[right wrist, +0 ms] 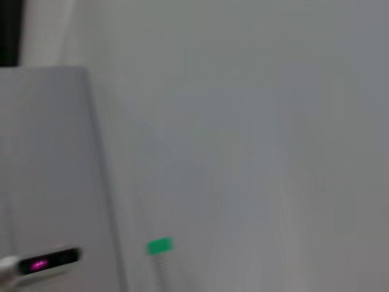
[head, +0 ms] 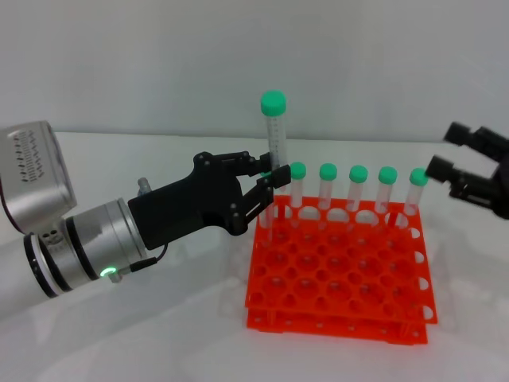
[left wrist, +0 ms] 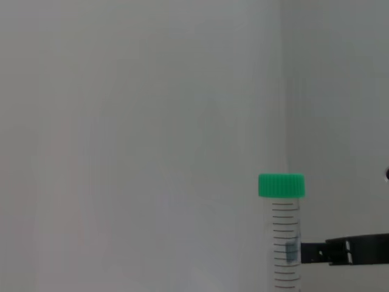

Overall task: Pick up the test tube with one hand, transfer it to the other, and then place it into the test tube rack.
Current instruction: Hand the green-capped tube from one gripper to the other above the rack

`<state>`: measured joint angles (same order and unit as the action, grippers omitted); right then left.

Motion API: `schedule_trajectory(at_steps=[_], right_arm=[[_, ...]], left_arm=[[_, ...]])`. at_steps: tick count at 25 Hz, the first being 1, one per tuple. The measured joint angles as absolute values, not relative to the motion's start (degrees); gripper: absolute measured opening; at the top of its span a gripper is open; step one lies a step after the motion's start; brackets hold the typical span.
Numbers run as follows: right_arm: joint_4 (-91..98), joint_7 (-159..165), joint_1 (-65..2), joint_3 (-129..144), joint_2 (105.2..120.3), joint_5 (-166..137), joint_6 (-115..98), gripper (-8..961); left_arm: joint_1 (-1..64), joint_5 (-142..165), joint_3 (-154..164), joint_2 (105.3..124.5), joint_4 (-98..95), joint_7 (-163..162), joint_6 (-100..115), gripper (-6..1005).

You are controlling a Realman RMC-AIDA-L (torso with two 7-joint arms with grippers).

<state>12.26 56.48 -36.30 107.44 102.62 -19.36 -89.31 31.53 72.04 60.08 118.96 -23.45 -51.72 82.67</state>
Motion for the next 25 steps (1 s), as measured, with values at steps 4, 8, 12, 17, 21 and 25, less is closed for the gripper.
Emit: schedule_trajectory(at_steps=[4,8,12,17,21,25], right_arm=[[12.5,57.5,-37.6,107.4,103.62,-22.1,-89.5,832],[12.5,57.5,-38.8,107.5,105.09,-22.3,-88.9,831],[12.6,57.6,-39.7,107.1,106.74,-22.4,-86.1,831],[12.7,57.7,-40.9,107.2,108.30,-22.6,-84.3,831],[12.7,57.6,-41.8,107.4,109.10,-23.0,-83.0,831],[13.4,57.5,-42.8,107.4,109.92,-24.3,-81.0,831]], left_arm=[[32.6,71.9,60.1,119.05,-21.4,-51.5,82.4,195],[33.9,72.0,60.1,119.08,-19.5,-51.2,82.2,195],[34.6,72.2,60.1,119.26,-17.8,-50.5,82.1,195],[35.6,72.3,60.1,119.27,-15.8,-50.3,82.0,195],[36.5,72.4,60.7,119.45,-14.5,-49.9,80.7,195],[36.9,72.2,62.8,119.54,-14.4,-49.9,79.4,195]])
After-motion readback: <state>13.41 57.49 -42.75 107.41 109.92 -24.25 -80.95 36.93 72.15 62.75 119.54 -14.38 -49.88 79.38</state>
